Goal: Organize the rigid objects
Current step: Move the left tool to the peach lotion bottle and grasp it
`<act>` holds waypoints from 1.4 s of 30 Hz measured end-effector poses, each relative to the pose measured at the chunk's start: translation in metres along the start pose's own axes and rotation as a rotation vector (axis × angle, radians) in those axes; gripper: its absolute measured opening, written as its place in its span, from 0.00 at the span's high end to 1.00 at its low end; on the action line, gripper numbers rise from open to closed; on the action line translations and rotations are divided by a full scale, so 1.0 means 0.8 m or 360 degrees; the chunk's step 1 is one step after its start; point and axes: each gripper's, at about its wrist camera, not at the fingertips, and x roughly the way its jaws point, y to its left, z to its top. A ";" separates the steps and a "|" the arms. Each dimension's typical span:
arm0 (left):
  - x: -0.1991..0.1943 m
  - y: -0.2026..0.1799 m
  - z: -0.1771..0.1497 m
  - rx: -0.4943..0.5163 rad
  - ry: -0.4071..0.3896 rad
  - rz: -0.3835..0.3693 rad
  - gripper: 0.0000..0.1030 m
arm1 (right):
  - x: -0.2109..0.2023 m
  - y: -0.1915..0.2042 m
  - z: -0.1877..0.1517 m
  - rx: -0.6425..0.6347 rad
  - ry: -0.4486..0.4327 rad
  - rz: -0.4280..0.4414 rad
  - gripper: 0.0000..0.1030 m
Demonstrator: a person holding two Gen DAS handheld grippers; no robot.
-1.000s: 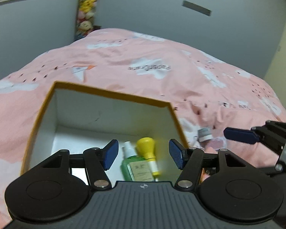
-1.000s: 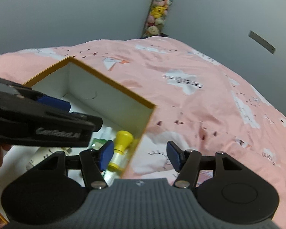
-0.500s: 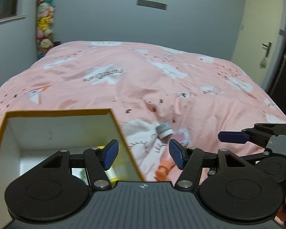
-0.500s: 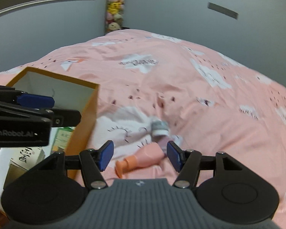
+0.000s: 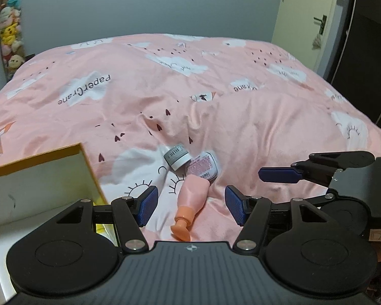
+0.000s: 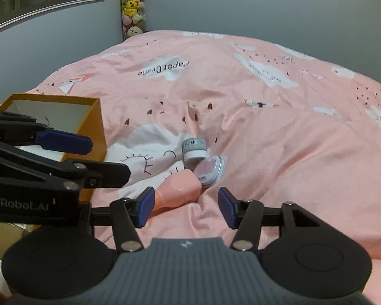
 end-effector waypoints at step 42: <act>0.217 -0.032 0.034 0.0468 0.0823 -0.0018 0.53 | 0.105 -0.091 -0.014 0.0284 0.0234 0.0075 0.91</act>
